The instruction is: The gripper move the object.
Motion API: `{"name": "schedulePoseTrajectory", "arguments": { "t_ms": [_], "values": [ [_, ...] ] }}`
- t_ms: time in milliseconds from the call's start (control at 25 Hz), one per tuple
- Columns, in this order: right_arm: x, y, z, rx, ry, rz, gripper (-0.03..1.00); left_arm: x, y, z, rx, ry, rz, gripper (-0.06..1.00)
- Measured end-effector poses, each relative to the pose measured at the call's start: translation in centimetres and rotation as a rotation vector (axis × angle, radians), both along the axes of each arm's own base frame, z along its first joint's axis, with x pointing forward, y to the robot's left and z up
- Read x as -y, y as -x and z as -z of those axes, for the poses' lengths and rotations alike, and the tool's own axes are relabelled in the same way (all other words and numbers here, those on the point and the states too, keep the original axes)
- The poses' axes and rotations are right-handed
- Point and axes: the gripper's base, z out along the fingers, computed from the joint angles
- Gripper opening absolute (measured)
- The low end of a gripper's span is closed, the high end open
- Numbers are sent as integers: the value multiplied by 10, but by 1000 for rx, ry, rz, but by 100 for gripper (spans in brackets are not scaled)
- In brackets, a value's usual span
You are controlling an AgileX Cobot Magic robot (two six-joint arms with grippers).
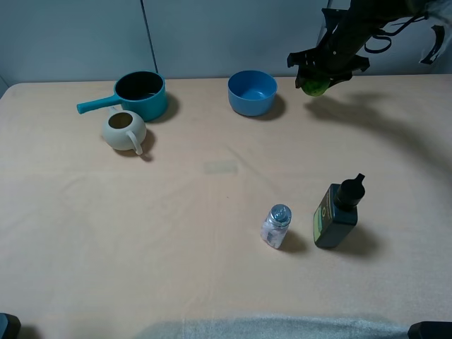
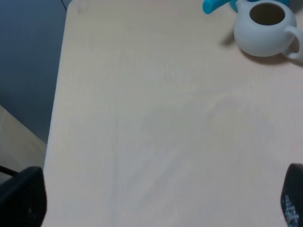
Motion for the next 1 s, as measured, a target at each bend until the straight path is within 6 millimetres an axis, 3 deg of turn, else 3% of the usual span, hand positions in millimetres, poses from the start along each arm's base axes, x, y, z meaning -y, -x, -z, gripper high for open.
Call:
{"name": "schedulePoseTrajectory", "arguments": {
  "t_ms": [280, 1000],
  "values": [
    [0, -3, 19, -4, 8, -1, 46, 0, 0, 0, 0, 0, 0, 99],
    [-1, -6, 33, 3, 9, 0, 46, 0, 0, 0, 0, 0, 0, 99]
  ]
}}
